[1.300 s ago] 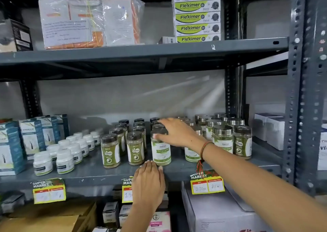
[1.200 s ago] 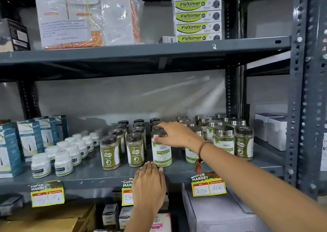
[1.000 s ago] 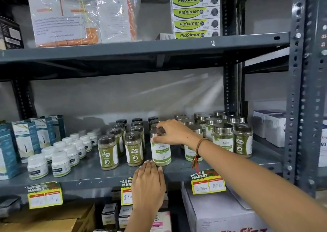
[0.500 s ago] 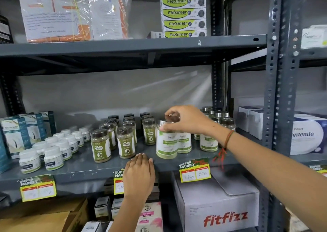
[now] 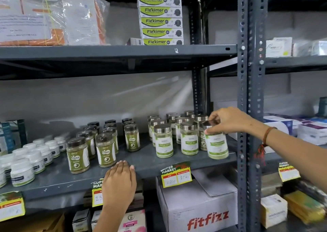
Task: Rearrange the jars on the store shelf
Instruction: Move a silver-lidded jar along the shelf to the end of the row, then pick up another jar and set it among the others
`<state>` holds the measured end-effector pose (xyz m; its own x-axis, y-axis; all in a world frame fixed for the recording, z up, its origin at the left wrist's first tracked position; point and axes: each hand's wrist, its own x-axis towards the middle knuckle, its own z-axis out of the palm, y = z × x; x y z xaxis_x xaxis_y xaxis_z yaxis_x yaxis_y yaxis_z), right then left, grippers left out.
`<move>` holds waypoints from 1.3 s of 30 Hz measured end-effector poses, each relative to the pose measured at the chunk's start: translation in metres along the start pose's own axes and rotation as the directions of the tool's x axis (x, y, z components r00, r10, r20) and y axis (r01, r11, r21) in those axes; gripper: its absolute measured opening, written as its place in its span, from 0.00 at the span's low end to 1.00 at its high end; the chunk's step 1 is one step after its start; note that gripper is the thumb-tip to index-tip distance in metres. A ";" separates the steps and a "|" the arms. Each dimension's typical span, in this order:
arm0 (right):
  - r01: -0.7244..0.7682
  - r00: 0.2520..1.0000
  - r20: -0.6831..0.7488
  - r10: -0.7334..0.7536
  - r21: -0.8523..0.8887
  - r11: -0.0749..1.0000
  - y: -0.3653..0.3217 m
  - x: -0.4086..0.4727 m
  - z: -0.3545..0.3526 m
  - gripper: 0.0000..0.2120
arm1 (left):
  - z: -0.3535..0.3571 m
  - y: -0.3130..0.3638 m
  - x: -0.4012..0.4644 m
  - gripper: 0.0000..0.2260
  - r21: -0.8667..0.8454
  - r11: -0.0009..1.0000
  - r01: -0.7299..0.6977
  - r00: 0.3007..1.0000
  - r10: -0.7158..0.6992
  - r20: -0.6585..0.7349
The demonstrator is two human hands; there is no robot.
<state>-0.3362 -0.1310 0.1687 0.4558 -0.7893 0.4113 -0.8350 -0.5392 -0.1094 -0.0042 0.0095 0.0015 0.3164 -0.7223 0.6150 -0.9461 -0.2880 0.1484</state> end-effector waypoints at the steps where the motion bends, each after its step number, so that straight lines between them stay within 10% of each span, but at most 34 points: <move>1: -0.020 1.000 0.012 0.021 -0.037 0.999 0.007 0.002 0.000 0.33 | 0.000 0.000 0.000 0.27 0.001 1.000 0.001 1.000 -0.001 0.003; 21: -0.227 0.928 0.224 0.298 -0.295 0.928 0.020 0.034 0.004 0.20 | -0.002 0.001 0.000 0.30 -0.004 1.000 0.029 0.999 -0.028 0.043; 29: -0.156 0.977 0.022 0.214 -0.609 0.778 0.005 0.033 -0.006 0.28 | -0.005 0.001 0.000 0.29 0.016 1.000 0.026 0.998 -0.026 0.054; 32: -0.080 0.997 -0.032 0.074 -0.491 0.867 0.005 0.044 -0.006 0.32 | -0.003 0.001 0.000 0.28 0.023 0.999 0.036 0.998 -0.037 0.059; 39: -0.004 0.923 0.375 0.086 -0.215 0.977 0.003 0.069 0.015 0.40 | 0.001 0.000 0.002 0.28 0.040 0.998 0.037 0.998 -0.039 0.058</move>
<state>-0.3029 -0.1912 0.1834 0.4644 -0.8851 0.0306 -0.8834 -0.4605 0.0862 -0.0032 0.0074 0.0025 0.3568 -0.7459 0.5625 -0.9301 -0.3397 0.1395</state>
